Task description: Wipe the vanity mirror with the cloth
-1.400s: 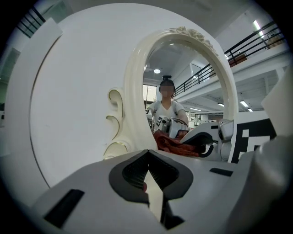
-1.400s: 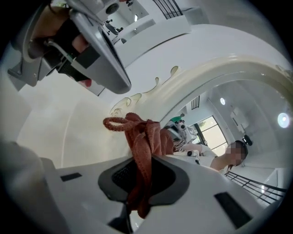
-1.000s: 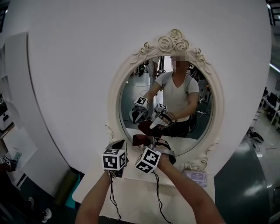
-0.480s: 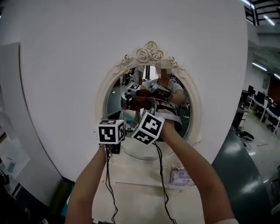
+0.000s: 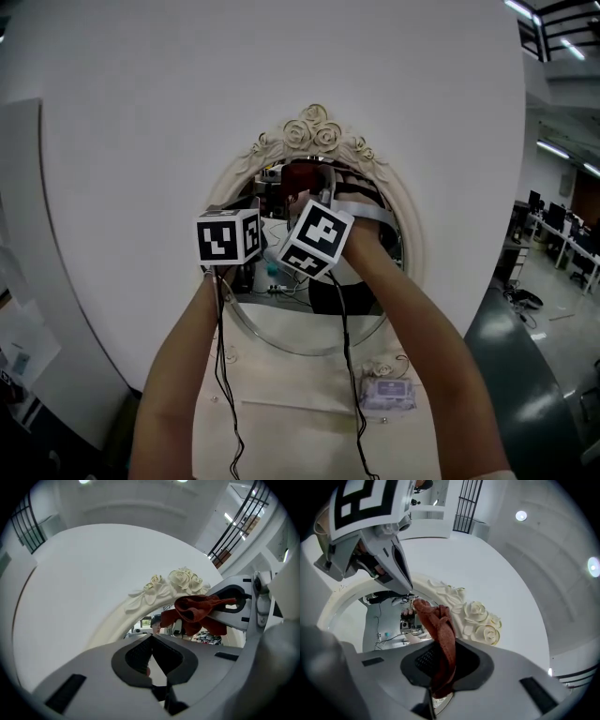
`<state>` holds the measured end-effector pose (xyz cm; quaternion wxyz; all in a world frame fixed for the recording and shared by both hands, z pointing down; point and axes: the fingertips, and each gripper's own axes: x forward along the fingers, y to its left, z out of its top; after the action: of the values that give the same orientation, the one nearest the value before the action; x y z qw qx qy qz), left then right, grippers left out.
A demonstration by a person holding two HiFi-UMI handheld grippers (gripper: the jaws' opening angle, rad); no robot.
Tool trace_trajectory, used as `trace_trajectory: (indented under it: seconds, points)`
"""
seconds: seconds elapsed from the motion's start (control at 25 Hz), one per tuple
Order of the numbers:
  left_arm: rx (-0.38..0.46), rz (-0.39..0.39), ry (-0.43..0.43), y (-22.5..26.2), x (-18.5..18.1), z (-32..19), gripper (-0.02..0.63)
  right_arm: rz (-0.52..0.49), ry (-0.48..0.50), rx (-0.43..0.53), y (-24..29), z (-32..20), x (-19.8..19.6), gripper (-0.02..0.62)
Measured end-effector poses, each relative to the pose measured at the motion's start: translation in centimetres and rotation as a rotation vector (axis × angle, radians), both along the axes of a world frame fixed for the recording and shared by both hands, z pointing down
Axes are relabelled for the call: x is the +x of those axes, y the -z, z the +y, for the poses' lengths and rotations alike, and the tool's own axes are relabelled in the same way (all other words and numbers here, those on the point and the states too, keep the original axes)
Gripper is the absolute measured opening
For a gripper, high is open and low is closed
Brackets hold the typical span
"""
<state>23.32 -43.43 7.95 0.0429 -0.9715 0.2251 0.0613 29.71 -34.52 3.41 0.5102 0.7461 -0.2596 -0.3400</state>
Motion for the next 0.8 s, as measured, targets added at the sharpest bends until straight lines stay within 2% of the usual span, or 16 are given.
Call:
trace_trajectory:
  seconds: [0.24,0.36,0.6,0.8]
  points:
    - [0.010,-0.021,0.010,-0.4,0.1,-0.5,0.011,0.018,-0.015,0.005,0.3,-0.5,-0.1,0.060]
    - [0.014,-0.025,-0.008,-1.0,0.5,-0.4,0.011,-0.005,-0.025,-0.012,-0.5,-0.8,0.5,0.060]
    - [0.014,-0.068,-0.020,-3.5,0.0,-1.1,0.011,-0.036,-0.019,-0.048,-3.2,-1.5,0.4,0.060]
    - [-0.032,-0.103,-0.025,-7.4,-0.3,-1.4,0.011,-0.084,-0.012,-0.079,-7.0,-1.7,0.4,0.060]
